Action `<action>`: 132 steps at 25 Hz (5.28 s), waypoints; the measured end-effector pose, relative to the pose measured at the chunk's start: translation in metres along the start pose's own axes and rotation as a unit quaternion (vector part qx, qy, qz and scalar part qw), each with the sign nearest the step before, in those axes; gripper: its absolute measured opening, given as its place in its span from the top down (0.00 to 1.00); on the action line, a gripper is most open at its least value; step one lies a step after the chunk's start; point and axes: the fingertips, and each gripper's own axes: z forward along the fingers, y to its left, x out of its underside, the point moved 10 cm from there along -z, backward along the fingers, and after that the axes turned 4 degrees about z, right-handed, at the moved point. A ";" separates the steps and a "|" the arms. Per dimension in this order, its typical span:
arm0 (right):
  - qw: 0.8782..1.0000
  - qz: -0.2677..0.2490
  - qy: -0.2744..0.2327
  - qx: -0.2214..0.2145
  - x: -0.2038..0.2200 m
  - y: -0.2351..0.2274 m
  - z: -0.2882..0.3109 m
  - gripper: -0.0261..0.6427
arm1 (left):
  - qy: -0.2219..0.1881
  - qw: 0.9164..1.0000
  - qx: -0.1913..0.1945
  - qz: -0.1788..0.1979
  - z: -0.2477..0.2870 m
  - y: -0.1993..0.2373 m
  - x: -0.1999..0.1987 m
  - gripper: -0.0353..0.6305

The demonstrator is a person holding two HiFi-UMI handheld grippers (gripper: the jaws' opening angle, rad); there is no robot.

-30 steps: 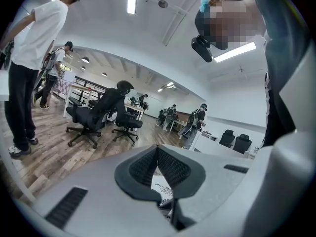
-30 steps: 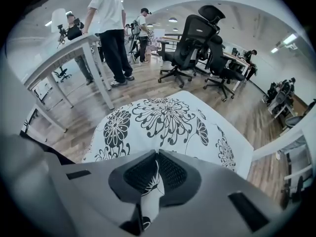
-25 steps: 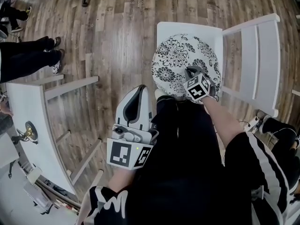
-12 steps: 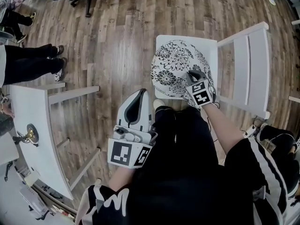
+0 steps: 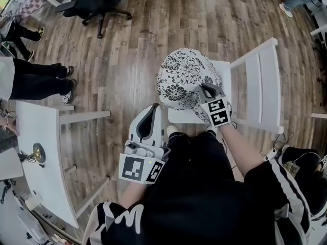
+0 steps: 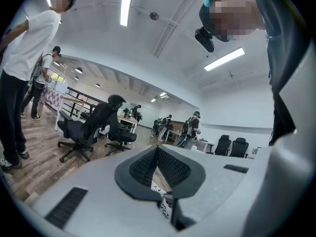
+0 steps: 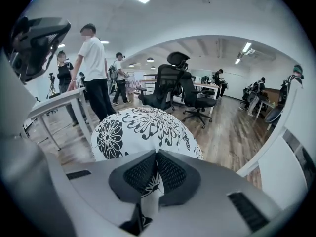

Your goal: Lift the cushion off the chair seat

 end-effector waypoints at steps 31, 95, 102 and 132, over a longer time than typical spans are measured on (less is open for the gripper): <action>0.938 0.080 -0.338 0.001 -0.182 0.020 -0.166 0.92 | -0.098 0.992 0.042 0.064 0.009 0.000 -0.076 0.94; 0.915 0.069 -0.390 -0.082 0.069 0.104 -0.479 0.92 | -0.087 0.993 0.032 0.074 -0.249 -0.320 0.038 0.94; 0.916 0.076 -0.384 -0.092 0.087 0.153 -0.495 0.92 | -0.074 0.995 0.009 0.066 -0.319 -0.315 0.050 0.94; 0.911 0.079 -0.403 -0.038 0.227 0.389 -0.639 0.92 | -0.092 0.993 0.044 0.052 -0.598 -0.334 0.094 0.94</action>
